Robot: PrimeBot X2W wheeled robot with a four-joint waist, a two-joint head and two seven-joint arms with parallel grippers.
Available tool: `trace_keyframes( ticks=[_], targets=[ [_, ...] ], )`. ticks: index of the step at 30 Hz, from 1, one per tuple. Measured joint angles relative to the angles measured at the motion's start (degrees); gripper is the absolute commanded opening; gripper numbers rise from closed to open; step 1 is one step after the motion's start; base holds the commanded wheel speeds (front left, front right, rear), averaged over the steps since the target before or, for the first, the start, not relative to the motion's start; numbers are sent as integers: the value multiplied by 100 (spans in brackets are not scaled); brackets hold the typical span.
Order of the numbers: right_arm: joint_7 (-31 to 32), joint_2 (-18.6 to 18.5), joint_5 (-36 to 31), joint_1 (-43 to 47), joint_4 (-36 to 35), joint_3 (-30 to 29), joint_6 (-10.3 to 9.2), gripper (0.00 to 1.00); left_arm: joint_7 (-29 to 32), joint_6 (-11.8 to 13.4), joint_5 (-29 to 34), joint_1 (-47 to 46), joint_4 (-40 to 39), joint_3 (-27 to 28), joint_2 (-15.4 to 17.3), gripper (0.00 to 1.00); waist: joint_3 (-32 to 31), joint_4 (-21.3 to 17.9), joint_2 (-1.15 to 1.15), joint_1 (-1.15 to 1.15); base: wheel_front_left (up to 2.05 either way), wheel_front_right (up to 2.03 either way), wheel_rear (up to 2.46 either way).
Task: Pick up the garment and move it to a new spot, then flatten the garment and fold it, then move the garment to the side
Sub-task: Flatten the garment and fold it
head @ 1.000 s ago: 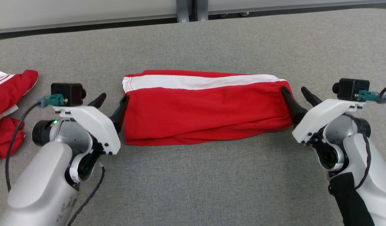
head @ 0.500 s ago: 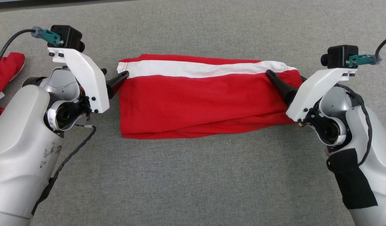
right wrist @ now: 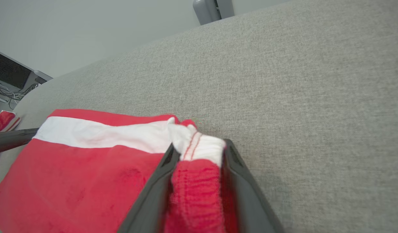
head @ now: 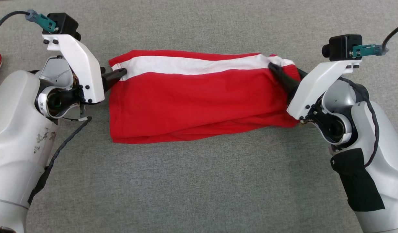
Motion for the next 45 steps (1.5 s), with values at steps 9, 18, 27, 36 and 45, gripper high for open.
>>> trace_keyframes(
  ticks=[9, 18, 27, 36, 45],
  targets=[
    [-243, -20, 53, 37, -49, 78, 0, 0, 4, -129, -201, -29, 105, -41, -65, 0, -161, 1, 0, 0, 0, 0, 0],
    [-476, -77, 123, 138, 13, 112, 0, 0, -38, -178, -370, 83, 40, -49, 24, 89, -414, 59, 0, 0, 0, 0, 0],
    [-526, -91, 213, 125, 29, 274, 0, 0, 158, -178, -553, 226, 188, -65, 22, 100, -418, -9, 0, 0, 0, 0, 0],
    [-580, -87, 278, 70, 47, 446, 0, 0, 110, -178, -597, 179, 402, -62, -76, 100, -332, -134, 0, 0, 0, 0, 0],
    [-650, -134, 304, 38, 138, 487, 0, 0, -26, -194, -648, 29, 438, -62, -123, 0, -261, -128, 0, 0, 0, 0, 0]
  ],
)
